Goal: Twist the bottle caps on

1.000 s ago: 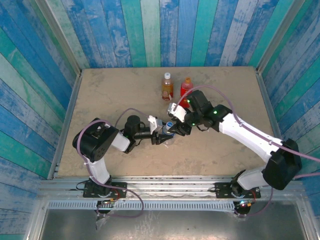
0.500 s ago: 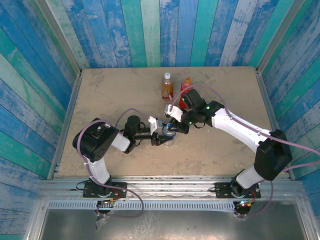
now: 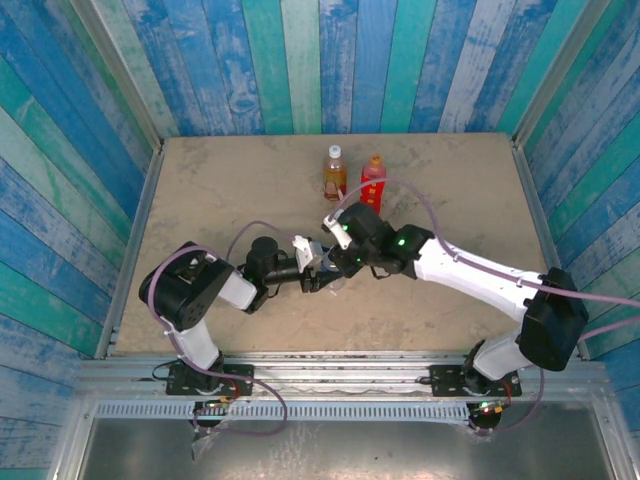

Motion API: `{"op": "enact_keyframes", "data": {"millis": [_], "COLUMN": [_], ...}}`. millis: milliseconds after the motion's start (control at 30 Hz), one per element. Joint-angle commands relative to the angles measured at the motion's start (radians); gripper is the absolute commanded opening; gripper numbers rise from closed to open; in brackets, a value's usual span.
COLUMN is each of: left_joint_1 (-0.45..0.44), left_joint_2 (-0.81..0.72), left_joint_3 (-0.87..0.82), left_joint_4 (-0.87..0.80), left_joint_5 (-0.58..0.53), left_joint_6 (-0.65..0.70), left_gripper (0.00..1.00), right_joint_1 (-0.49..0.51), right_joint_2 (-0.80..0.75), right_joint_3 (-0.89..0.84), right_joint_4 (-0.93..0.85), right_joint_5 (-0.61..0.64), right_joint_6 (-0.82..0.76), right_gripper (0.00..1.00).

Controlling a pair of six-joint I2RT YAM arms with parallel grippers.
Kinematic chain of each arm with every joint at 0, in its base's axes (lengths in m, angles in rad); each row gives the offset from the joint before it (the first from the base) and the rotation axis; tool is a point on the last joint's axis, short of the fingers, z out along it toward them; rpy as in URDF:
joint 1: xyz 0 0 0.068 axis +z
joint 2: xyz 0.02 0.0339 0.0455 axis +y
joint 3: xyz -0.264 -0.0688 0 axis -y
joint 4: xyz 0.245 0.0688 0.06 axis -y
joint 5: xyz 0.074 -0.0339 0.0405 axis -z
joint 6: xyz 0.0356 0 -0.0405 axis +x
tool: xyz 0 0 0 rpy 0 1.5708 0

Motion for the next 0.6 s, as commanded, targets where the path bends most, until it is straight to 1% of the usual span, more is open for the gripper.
{"op": "enact_keyframes", "data": {"millis": [0, 33, 67, 100, 133, 200, 233, 267, 367, 467, 567], "left_joint_1": [0.01, 0.009, 0.01, 0.011, 0.011, 0.011, 0.011, 0.01, 0.01, 0.009, 0.008], "left_joint_2": [-0.028, -0.026, -0.022, -0.02, -0.016, -0.019, -0.02, -0.021, -0.028, -0.054, -0.094], "left_joint_3": [-0.014, -0.01, -0.006, -0.005, -0.002, 0.004, 0.011, 0.023, 0.047, 0.052, 0.074], "left_joint_4": [-0.079, -0.081, -0.078, -0.07, -0.058, -0.045, -0.047, -0.054, -0.034, 0.008, -0.064], "left_joint_5": [-0.098, -0.077, -0.046, -0.013, 0.023, 0.058, 0.077, 0.105, 0.196, 0.255, 0.294], "left_joint_6": [0.001, 0.0, -0.002, -0.008, -0.018, -0.045, -0.056, -0.068, -0.113, -0.139, -0.104], "left_gripper": [0.6, 0.6, 0.6, 0.59, 0.59, 0.59, 0.59, 0.59, 0.59, 0.58, 0.58], "right_joint_1": [0.033, 0.03, 0.026, 0.022, 0.004, -0.051, -0.09, -0.13, -0.229, -0.275, -0.297], "right_joint_2": [-0.01, -0.036, -0.063, -0.088, -0.115, -0.169, -0.203, -0.236, -0.287, -0.272, -0.23], "right_joint_3": [-0.027, -0.035, -0.043, -0.049, -0.057, -0.071, -0.089, -0.107, -0.122, -0.083, -0.029], "right_joint_4": [-0.056, -0.011, 0.029, 0.046, 0.062, 0.065, 0.075, 0.082, 0.059, -0.037, -0.118], "right_joint_5": [0.162, 0.126, 0.082, 0.077, 0.036, -0.091, -0.2, -0.32, -0.585, -0.736, -0.808], "right_joint_6": [0.135, 0.065, -0.022, -0.071, -0.147, -0.271, -0.341, -0.406, -0.551, -0.678, -0.748], "right_gripper": [0.33, 0.37, 0.44, 0.48, 0.51, 0.59, 0.6, 0.6, 0.6, 0.6, 0.59]}}
